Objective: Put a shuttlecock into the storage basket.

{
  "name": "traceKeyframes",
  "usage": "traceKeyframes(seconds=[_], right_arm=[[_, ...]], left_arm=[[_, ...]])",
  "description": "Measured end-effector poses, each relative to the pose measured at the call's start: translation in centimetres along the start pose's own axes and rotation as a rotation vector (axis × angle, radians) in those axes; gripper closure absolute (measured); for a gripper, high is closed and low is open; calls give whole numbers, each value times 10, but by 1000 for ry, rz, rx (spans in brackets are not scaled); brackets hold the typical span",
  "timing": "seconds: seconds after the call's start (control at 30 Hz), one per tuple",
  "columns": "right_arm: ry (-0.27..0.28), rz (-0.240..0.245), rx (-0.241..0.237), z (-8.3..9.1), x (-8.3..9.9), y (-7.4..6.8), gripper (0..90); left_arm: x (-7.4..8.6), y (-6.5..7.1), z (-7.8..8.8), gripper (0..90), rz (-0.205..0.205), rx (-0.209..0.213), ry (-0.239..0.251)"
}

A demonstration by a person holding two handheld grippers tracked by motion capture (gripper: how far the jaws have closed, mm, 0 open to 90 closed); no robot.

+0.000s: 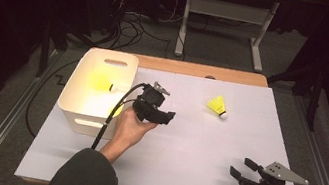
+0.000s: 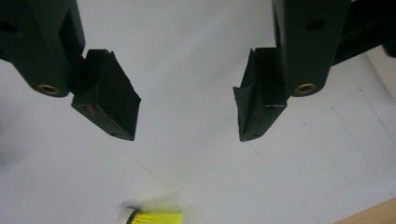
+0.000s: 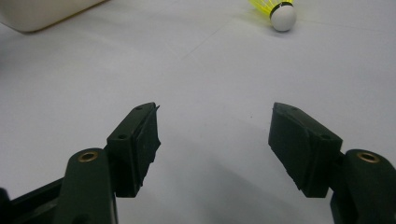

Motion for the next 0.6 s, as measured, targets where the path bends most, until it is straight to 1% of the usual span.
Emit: traceKeyframes(seconds=[0.13,0.23,0.27,0.33,0.4,0.6], right_arm=[[0,-3,4,0,0,1,337],[2,-2,5,0,-1,2,335],[2,-2,6,-1,-1,2,333],[1,-4,7,-1,-1,2,331],[1,-6,9,-1,-2,2,330],[2,-6,15,-1,-6,3,329]], left_arm=[[3,1,-7,417,1,8,-2],[6,-1,-13,411,13,14,3],[7,-1,-15,410,20,23,1],[9,-2,-18,405,25,29,-3],[12,-3,-19,403,29,38,-9],[19,-4,-23,401,41,49,-4]])
Point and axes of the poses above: each handheld gripper's, and its own axes: z roughly backward along the jaws, x roughly out of its underside, y roughly to its right, the point moved 8 cm from there along -z, roughly forward along the jaws, and after that the axes turned 4 degrees about -y, right-handed, at the moved point
